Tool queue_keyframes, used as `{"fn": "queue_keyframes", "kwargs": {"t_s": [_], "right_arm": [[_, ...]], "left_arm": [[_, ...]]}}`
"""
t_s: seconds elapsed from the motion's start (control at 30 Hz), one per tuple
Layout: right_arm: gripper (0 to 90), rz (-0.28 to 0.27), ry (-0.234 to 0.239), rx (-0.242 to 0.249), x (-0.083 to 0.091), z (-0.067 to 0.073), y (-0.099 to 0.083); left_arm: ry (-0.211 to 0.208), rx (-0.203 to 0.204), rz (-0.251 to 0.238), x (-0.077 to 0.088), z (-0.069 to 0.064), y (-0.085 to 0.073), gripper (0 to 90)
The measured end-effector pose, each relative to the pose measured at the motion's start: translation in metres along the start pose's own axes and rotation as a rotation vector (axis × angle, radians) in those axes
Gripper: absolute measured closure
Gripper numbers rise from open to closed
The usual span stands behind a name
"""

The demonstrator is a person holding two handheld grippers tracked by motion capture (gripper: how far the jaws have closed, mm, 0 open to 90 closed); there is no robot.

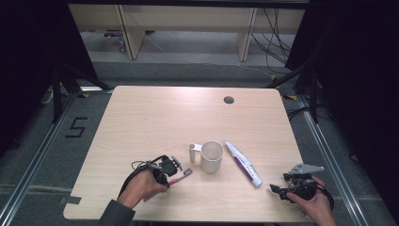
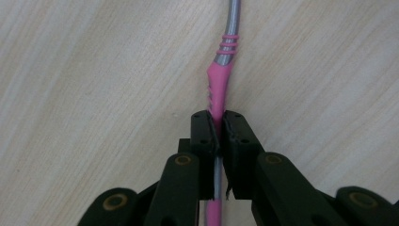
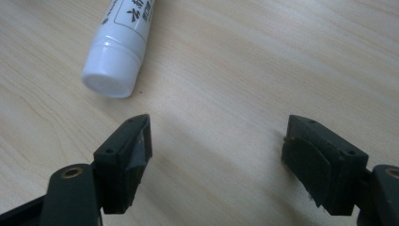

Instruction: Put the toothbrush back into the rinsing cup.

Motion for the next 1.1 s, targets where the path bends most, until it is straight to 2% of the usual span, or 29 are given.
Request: {"fn": "queue_keyframes", "kwargs": {"t_s": [0.1, 0.17, 0.2, 0.27, 0.33, 0.43, 0.47, 0.53, 0.67, 0.73, 0.77, 0.8, 0.83, 0.9, 0.93, 1.0, 1.03, 1.07, 1.1], "right_arm": [[24.9, -0.012, -0.009, 0.012, 0.000, -0.002, 0.000], [25.0, -0.031, -0.004, -0.023, 0.000, 0.001, 0.001], [25.0, -0.013, 0.006, -0.019, 0.001, 0.001, 0.001], [25.0, -0.014, 0.005, -0.019, 0.001, 0.001, 0.001], [25.0, -0.019, 0.001, -0.015, 0.001, 0.000, 0.001], [25.0, -0.032, -0.005, -0.024, 0.001, 0.001, 0.002], [25.0, -0.033, -0.005, -0.022, 0.001, 0.001, 0.002], [25.0, -0.040, -0.011, 0.008, 0.001, -0.001, 0.002], [25.0, -0.048, -0.019, 0.010, 0.001, -0.002, 0.003], [25.0, -0.033, -0.010, -0.004, 0.002, -0.001, 0.002], [25.0, -0.033, -0.010, -0.004, 0.002, -0.001, 0.002], [25.0, -0.040, -0.017, 0.021, 0.002, -0.003, 0.003], [25.0, -0.040, -0.017, 0.021, 0.002, -0.003, 0.003], [25.0, -0.030, -0.023, 0.008, 0.003, -0.002, 0.002], [25.0, -0.030, -0.023, 0.008, 0.003, -0.002, 0.002], [25.0, -0.039, -0.008, 0.014, 0.002, -0.002, 0.003], [25.0, -0.040, -0.025, 0.014, 0.002, -0.003, 0.003], [25.0, -0.039, -0.024, 0.013, 0.002, -0.003, 0.002], [25.0, -0.039, -0.024, 0.013, 0.002, -0.003, 0.002]], "left_arm": [[0.001, -0.002, -0.012, 0.000, 0.000, -0.001, 83.4], [0.002, -0.003, -0.033, 0.003, 0.002, -0.002, 83.4], [0.004, 0.005, -0.049, 0.005, 0.003, -0.003, 83.4], [0.003, 0.006, -0.057, 0.006, 0.004, -0.004, 83.4], [-0.007, 0.027, -0.077, 0.010, 0.005, -0.005, 83.4], [-0.010, 0.036, -0.099, 0.014, 0.008, -0.008, 83.4], [-0.018, 0.031, -0.097, 0.015, 0.009, -0.009, 83.4], [-0.022, 0.038, -0.129, 0.019, 0.012, -0.012, 83.4], [-0.016, 0.039, -0.164, 0.022, 0.015, -0.014, 83.4], [-0.015, 0.054, -0.213, 0.026, 0.018, -0.016, 83.4], [-0.015, 0.054, -0.213, 0.026, 0.018, -0.016, 83.4], [-0.013, 0.068, -0.250, 0.029, 0.021, -0.018, 83.4], [-0.013, 0.068, -0.250, 0.029, 0.021, -0.018, 83.5], [-0.020, 0.106, -0.314, 0.032, 0.024, -0.019, 83.5], [-0.020, 0.106, -0.314, 0.032, 0.024, -0.019, 83.5], [-0.006, 0.123, -0.344, 0.033, 0.026, -0.021, 83.5], [0.000, 0.136, -0.388, 0.035, 0.027, -0.021, 83.4], [-0.001, 0.143, -0.410, 0.036, 0.027, -0.021, 83.5], [-0.001, 0.143, -0.410, 0.036, 0.027, -0.021, 83.4]]}}
Point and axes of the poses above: each handheld gripper's, and its own axes: x roughly backward along the jaws, y roughly out of its top, z roughly to its left, the point moved 6 cm from there along -x, roughly forward along the jaws, and after that the axes turned 12 degrees about z, right-handed, at the moved point
